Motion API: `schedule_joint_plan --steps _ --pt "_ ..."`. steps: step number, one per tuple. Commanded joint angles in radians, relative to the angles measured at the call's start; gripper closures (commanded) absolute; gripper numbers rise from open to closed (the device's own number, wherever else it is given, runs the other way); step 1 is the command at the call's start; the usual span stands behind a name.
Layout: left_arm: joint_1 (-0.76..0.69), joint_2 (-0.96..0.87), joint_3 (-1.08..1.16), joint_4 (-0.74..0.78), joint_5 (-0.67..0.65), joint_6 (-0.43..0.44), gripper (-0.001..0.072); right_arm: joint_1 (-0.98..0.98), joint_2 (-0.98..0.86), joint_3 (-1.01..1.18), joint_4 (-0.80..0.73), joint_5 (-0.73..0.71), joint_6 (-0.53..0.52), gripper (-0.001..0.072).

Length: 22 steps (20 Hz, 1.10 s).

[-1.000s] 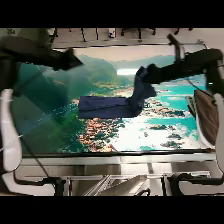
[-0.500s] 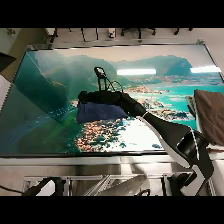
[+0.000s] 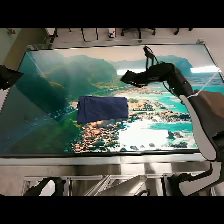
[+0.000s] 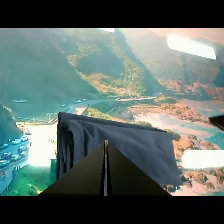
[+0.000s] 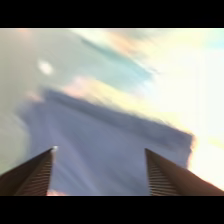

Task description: Fold the shirts.

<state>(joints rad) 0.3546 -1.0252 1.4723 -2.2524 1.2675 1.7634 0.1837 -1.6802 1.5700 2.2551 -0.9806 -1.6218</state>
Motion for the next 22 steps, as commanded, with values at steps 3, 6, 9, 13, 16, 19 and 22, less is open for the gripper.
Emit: schedule_joint_plan --steps 3,6,9,13,16,19,22 --pt "0.001 0.003 -0.011 0.0 -0.008 0.006 0.0697 -0.088 -0.114 -0.108 0.037 -0.174 -0.014 0.001" --pt "0.001 0.003 -0.011 0.0 -0.007 0.006 0.0697 -0.058 -0.2 -0.107 0.192 -0.155 -0.092 0.001" --pt "0.001 0.003 -0.012 0.0 -0.007 0.006 0.0696 -0.019 -0.246 -0.107 0.192 -0.116 -0.092 0.0011" --pt "0.001 0.003 -0.012 0.0 -0.006 0.006 0.0697 0.021 -0.267 -0.107 0.196 -0.058 -0.076 0.0015" --pt "0.001 0.003 -0.012 0.0 -0.007 0.01 0.0697 0.054 -0.268 -0.106 0.201 -0.006 -0.065 0.0174" --pt "0.001 0.003 -0.012 0.001 0.0 0.023 0.0696 0.074 -0.265 -0.099 0.205 0.01 -0.066 0.064" --pt "0.001 0.003 -0.011 0.001 0.014 0.036 0.0696 0.065 -0.195 -0.083 0.206 0.026 -0.065 0.0695"
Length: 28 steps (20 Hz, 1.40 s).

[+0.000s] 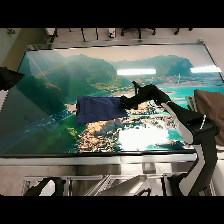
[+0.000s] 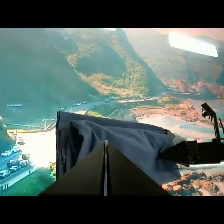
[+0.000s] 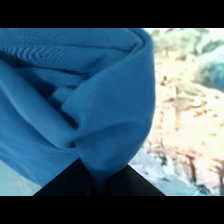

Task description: Fold the shirts.

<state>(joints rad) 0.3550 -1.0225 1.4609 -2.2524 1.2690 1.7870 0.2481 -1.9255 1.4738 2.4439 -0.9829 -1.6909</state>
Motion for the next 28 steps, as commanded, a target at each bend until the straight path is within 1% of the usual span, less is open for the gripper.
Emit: schedule_joint_plan --steps 1,4,9,11,14,17,18,19,21,25,27,28 --pt "0.001 0.0 0.0 0.001 0.016 0.012 0.0697 -0.014 0.098 0.018 0.017 0.04 0.004 0.0696" --pt "0.001 0.0 0.0 0.0 0.017 0.012 0.0697 -0.121 0.275 0.028 -0.002 0.053 0.005 0.0696" --pt "0.001 0.0 0.0 0.0 0.019 0.012 0.0697 -0.426 0.535 0.027 -0.014 0.003 0.016 0.0697" --pt "0.001 0.0 0.0 0.0 0.025 0.012 0.0696 -0.564 0.609 0.027 -0.064 -0.014 0.017 0.0696" --pt "0.001 0.0 0.0 0.0 0.026 0.012 0.0696 -0.789 0.667 0.027 -0.125 -0.061 0.046 0.0696" --pt "0.001 0.0 0.0 0.0 0.043 0.012 0.0697 -1.005 0.689 0.027 -0.143 -0.185 0.074 0.0696" --pt "0.001 0.0 0.0 0.0 0.048 0.012 0.0697 -1.062 0.7 0.027 -0.172 -0.229 0.089 0.0696" --pt "0.001 0.0 0.0 0.0 0.051 0.012 0.0697 -1.106 0.714 0.027 -0.223 -0.267 0.116 0.0696" --pt "0.001 0.0 -0.002 0.0 0.053 0.012 0.0696 -1.17 0.742 0.024 -0.378 -0.361 0.208 0.0697" --pt "0.001 0.0 -0.002 0.0 0.051 0.012 0.0697 -1.198 0.783 -0.032 -0.747 -0.631 0.393 0.0695" --pt "0.001 0.0 -0.002 0.0 0.051 0.012 0.0697 -1.198 0.801 -0.09 -0.852 -0.697 0.441 0.0695" --pt "0.001 0.0 -0.002 0.0 0.051 0.012 0.0697 -1.198 0.804 -0.119 -0.868 -0.696 0.45 0.0694"
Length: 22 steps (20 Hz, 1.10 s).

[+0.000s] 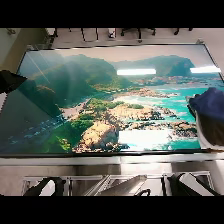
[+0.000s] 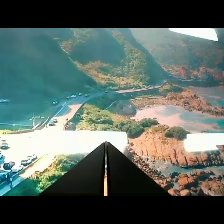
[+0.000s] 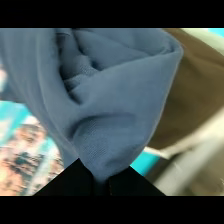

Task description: Fold the shirts.

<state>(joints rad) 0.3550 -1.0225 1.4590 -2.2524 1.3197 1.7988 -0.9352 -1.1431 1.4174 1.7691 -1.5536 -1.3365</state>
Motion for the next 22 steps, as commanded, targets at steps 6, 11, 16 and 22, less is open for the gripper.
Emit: schedule_joint_plan --steps 6,11,16,22 --pt "0.001 -0.002 0.0 0.0 0.014 0.0 0.0697 -0.015 -0.011 -0.208 -0.195 -0.076 0.096 0.0685" --pt "0.001 -0.002 0.0 0.0 0.014 0.0 0.0697 -0.014 -0.04 -0.208 -0.175 -0.075 0.095 0.001" --pt "0.001 -0.002 0.0 -0.001 0.014 0.0 0.0696 -0.01 -0.04 -0.174 0.064 0.046 0.045 0.0015" --pt "-0.146 -0.002 -0.008 0.002 -0.019 -0.006 0.0697 0.196 -0.01 -0.137 0.397 0.201 -0.176 0.0695"
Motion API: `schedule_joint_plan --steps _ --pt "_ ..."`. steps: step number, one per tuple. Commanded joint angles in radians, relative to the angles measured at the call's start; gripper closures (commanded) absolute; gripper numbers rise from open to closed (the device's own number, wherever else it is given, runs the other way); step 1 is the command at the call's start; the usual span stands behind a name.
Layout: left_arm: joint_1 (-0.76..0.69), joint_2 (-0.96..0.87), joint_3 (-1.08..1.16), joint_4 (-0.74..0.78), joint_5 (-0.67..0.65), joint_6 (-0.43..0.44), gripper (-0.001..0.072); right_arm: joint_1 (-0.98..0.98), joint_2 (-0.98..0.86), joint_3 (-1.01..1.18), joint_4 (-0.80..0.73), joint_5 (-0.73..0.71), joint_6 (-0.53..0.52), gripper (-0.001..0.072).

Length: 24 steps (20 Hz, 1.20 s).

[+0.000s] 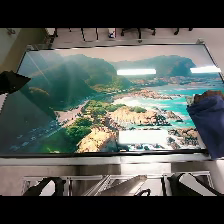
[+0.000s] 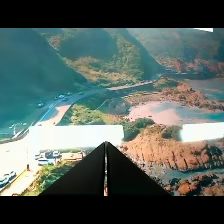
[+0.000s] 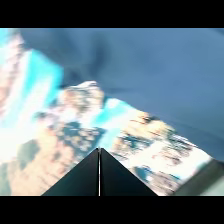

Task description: Fold the shirts.

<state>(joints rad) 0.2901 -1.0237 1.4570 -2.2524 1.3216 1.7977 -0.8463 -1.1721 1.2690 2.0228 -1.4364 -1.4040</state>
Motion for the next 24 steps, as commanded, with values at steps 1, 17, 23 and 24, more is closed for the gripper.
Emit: schedule_joint_plan --steps 1,17,23,24 --pt "-0.138 0.0 -0.023 0.006 -0.041 -0.021 0.0697 0.178 0.034 0.011 0.142 0.1 -0.137 0.0695" --pt "-0.734 0.172 -0.684 0.009 -0.38 -0.133 0.0697 1.178 0.408 -0.478 -0.051 0.374 -0.062 0.0695" --pt "-0.734 0.184 -0.691 0.008 -0.378 -0.133 0.0697 1.178 0.404 -0.478 -0.013 0.364 -0.062 0.0694" --pt "-0.734 0.184 -0.691 0.009 -0.373 -0.133 0.0697 1.178 0.404 -0.478 -0.013 0.364 -0.062 0.0695"
